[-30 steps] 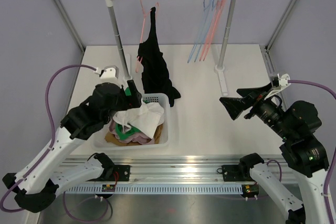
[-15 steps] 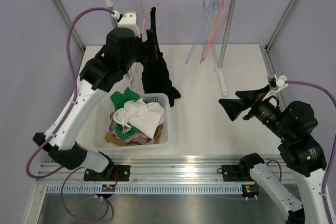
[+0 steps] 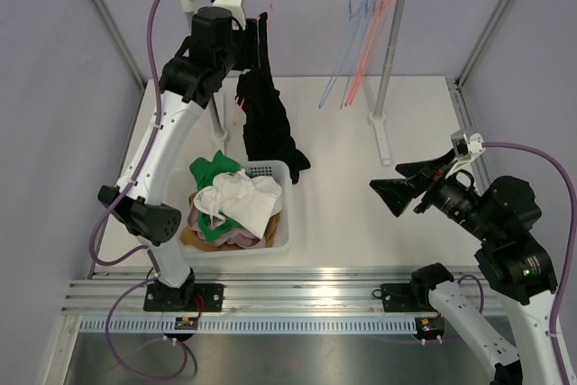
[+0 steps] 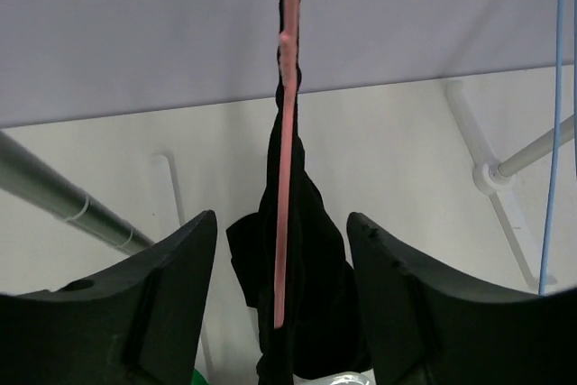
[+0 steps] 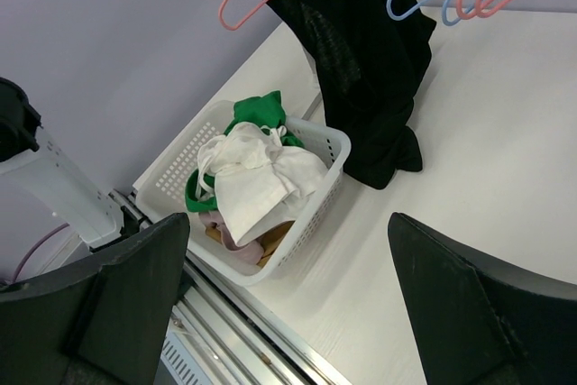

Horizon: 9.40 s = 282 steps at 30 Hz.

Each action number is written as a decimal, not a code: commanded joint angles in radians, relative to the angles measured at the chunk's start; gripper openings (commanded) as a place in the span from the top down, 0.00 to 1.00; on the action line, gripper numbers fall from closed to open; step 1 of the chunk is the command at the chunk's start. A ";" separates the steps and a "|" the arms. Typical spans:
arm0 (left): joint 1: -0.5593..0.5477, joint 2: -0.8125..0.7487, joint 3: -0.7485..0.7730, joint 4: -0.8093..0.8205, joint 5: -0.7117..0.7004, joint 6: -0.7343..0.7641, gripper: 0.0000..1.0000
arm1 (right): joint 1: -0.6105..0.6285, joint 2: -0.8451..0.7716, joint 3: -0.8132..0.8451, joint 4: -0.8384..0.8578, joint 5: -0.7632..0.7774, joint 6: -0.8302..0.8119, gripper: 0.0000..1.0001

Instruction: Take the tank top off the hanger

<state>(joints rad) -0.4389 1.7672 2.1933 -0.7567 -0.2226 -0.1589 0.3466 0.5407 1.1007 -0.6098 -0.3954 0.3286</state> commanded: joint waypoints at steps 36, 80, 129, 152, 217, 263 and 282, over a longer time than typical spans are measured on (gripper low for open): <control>0.104 0.229 0.225 -0.040 0.183 0.003 1.00 | 0.002 0.021 -0.025 0.056 -0.079 -0.016 0.00; -0.335 -0.644 -0.746 0.238 0.418 -0.280 1.00 | 0.002 0.036 -0.073 0.171 -0.102 0.089 0.02; -0.824 -0.684 -0.984 0.359 0.202 -0.364 1.00 | 0.000 0.274 -0.095 0.019 0.771 -0.025 1.00; -0.833 -0.746 -1.112 1.086 0.066 -0.154 1.00 | -0.037 0.056 -0.190 0.144 0.185 0.026 1.00; -0.061 0.224 0.313 0.099 0.083 -0.182 1.00 | -0.034 -0.033 -0.085 -0.028 0.041 -0.062 0.00; -0.029 -0.807 -0.774 0.128 0.074 -0.301 0.01 | 0.179 0.827 -0.200 0.153 0.607 0.179 0.00; -0.029 -1.307 -1.185 -0.119 -0.233 -0.183 0.01 | 0.247 1.027 -0.220 0.288 0.607 0.104 0.86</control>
<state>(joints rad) -0.4667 0.5266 1.0969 -0.9363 -0.3481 -0.3809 0.5873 1.6188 0.8799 -0.3710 0.1894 0.4461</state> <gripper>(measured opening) 0.988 0.232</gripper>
